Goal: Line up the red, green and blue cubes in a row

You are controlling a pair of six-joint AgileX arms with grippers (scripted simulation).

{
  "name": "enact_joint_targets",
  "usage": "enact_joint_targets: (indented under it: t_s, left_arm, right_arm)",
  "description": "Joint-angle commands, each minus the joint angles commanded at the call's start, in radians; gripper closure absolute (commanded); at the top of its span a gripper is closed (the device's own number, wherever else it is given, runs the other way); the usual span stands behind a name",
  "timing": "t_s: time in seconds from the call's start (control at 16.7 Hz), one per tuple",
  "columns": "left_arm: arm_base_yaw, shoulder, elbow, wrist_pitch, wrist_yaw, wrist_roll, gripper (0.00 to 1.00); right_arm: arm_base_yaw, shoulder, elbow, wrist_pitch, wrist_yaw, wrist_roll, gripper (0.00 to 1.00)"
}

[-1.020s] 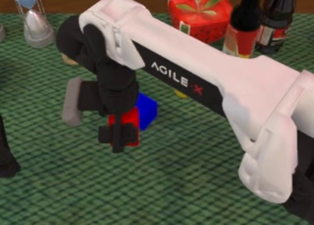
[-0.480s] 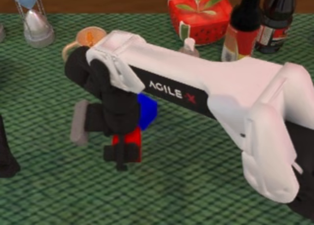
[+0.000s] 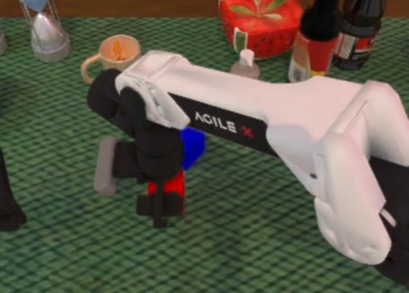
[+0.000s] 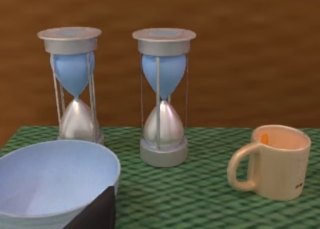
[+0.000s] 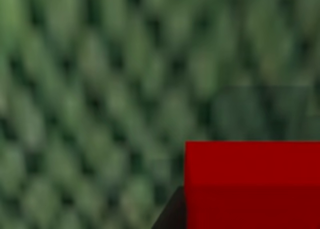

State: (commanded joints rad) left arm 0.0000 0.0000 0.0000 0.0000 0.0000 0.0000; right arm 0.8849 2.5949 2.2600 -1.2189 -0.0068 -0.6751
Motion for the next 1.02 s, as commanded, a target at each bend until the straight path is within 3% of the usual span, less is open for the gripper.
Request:
enact_joint_targets:
  t_s: [0.72, 1.02]
  left_arm:
    - [0.0, 0.0, 0.0, 0.0, 0.0, 0.0, 0.0]
    - [0.0, 0.0, 0.0, 0.0, 0.0, 0.0, 0.0]
  right_arm:
    - [0.0, 0.0, 0.0, 0.0, 0.0, 0.0, 0.02]
    - [0.0, 0.0, 0.0, 0.0, 0.0, 0.0, 0.0]
